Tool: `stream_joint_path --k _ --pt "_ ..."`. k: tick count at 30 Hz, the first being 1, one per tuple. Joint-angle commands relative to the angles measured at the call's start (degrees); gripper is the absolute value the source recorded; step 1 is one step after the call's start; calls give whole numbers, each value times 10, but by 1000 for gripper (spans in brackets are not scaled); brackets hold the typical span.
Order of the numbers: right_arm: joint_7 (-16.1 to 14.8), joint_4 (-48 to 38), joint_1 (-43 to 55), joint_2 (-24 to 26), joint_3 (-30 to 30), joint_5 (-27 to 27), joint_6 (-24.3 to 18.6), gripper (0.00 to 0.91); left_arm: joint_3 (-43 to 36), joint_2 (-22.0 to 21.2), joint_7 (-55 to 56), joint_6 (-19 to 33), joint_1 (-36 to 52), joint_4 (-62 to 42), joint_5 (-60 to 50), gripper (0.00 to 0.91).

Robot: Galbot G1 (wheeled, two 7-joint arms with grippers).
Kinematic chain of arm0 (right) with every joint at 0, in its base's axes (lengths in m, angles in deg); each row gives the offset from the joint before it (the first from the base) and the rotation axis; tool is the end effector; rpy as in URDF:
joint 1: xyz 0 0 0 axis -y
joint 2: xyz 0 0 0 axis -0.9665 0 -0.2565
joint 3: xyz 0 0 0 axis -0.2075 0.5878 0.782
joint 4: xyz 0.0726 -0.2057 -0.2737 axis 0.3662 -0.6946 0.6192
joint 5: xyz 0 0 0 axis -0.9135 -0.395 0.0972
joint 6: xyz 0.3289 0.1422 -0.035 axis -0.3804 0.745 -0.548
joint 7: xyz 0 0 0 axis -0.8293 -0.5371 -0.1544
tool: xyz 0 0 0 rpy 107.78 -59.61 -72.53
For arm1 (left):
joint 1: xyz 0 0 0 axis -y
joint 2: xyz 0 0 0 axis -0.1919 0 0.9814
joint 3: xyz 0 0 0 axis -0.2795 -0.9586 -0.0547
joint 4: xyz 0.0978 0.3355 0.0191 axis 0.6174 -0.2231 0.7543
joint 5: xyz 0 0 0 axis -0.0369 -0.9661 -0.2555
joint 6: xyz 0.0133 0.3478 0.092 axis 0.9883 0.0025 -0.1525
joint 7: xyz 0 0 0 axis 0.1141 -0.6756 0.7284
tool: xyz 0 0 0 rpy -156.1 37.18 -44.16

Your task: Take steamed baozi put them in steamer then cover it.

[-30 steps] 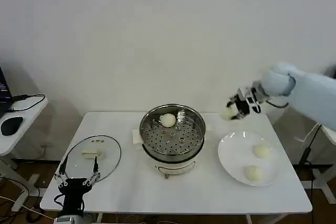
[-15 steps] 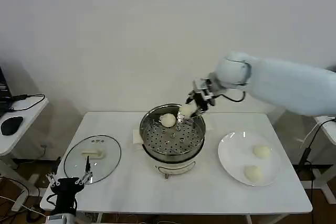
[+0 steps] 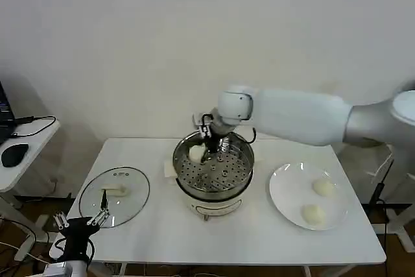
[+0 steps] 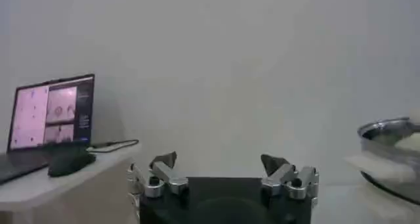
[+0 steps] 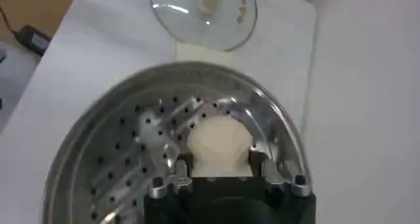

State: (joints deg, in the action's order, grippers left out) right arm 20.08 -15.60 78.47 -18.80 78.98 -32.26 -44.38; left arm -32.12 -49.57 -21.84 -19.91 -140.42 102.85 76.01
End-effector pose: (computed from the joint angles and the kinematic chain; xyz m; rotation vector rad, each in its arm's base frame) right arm 0.5392 0.1730 -0.0853 1.4892 -1.5199 1.4428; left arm 0.1505 0.0978 -0.3003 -0.3010 3.1078 0.1893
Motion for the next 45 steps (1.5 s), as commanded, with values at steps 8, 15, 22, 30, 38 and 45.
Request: stream_joint_path --k 8,15,22,30,38,45 --pt "25 -46 -36 -60 3 -21 70 574 2 3 -2 21 3 -12 14 907" --pt "21 -49 -38 -57 8 -5 75 574 -1 -2 -2 23 1 -11 4 907" --pt "21 -54 -51 -59 4 1 72 584 -3 -4 -1 25 -1 -10 0 907" --pt "24 -41 -29 -57 -1 -7 71 907 -5 -5 -1 24 -2 -9 -4 907" --pt "21 13 26 -9 16 -8 75 907 -9 -8 0 21 -2 -1 -8 907" --pt "0 101 125 99 24 22 52 907 -12 -8 1 13 -3 10 -9 907"
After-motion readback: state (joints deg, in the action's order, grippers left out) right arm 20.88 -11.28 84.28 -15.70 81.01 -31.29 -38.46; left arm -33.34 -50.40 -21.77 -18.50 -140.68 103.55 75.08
